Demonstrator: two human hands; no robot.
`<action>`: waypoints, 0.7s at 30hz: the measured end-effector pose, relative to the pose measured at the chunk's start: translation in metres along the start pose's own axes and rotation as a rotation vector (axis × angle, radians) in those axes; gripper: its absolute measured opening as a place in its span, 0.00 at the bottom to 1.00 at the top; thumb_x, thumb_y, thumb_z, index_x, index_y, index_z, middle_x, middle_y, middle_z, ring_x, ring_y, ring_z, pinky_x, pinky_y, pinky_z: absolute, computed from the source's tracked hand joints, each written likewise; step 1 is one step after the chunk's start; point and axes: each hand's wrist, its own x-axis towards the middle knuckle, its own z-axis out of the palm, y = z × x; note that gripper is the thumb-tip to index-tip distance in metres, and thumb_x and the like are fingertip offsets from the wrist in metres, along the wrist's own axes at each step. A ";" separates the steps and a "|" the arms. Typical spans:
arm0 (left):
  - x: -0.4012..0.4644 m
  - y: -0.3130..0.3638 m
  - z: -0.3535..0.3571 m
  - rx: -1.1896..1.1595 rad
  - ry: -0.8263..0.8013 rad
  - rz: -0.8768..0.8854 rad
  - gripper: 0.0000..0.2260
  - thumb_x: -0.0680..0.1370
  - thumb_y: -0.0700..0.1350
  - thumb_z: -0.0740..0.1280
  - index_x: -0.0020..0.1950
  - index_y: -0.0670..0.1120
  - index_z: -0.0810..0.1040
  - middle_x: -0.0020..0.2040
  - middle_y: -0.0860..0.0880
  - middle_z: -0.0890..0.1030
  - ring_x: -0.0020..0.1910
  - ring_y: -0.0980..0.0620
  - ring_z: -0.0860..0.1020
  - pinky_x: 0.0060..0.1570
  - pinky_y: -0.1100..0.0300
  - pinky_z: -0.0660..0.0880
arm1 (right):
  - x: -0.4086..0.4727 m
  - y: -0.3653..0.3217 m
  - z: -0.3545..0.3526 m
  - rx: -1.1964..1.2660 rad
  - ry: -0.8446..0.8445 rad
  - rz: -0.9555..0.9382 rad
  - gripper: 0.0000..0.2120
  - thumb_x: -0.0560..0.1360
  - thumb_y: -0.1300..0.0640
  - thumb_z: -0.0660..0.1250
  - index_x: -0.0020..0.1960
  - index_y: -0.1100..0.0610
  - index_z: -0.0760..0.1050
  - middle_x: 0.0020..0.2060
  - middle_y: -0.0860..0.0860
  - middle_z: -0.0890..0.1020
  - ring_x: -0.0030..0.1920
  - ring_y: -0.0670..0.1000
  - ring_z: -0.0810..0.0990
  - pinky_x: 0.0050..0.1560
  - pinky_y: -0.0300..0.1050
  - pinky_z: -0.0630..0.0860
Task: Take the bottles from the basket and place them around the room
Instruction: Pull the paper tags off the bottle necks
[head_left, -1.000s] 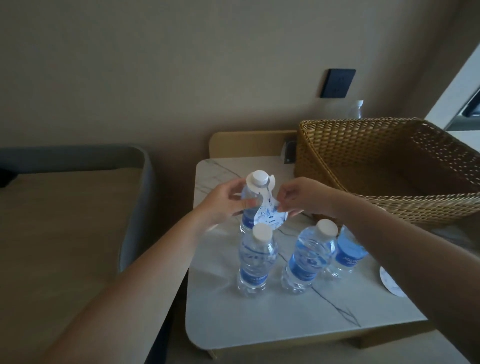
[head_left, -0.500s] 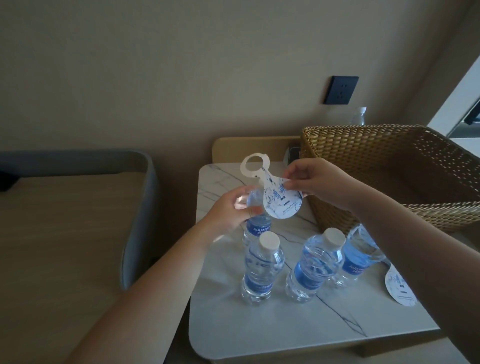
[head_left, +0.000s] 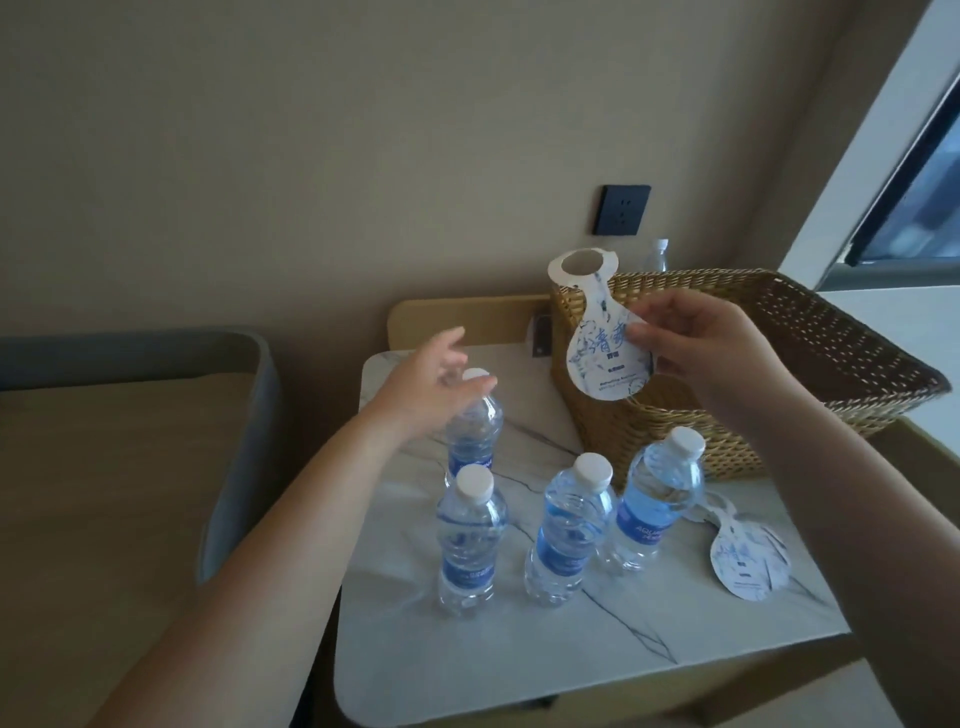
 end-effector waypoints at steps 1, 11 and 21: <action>-0.004 0.015 0.003 0.017 0.067 0.065 0.31 0.75 0.49 0.72 0.75 0.49 0.64 0.64 0.49 0.75 0.63 0.53 0.75 0.53 0.62 0.73 | -0.007 0.001 -0.011 0.041 0.021 0.001 0.04 0.71 0.59 0.71 0.45 0.52 0.80 0.40 0.50 0.86 0.43 0.49 0.85 0.40 0.41 0.81; -0.044 0.079 0.124 0.379 0.030 0.485 0.23 0.76 0.51 0.70 0.69 0.48 0.72 0.61 0.49 0.77 0.59 0.52 0.75 0.55 0.60 0.72 | -0.110 0.074 -0.116 0.144 0.299 0.158 0.06 0.70 0.56 0.71 0.47 0.52 0.82 0.44 0.54 0.85 0.43 0.51 0.85 0.38 0.40 0.79; -0.039 0.052 0.167 0.669 0.146 0.584 0.15 0.75 0.52 0.68 0.63 0.56 0.77 0.51 0.55 0.82 0.43 0.51 0.79 0.33 0.57 0.75 | -0.161 0.197 -0.144 0.003 0.426 0.504 0.05 0.72 0.63 0.71 0.49 0.60 0.82 0.39 0.58 0.84 0.39 0.57 0.83 0.41 0.52 0.81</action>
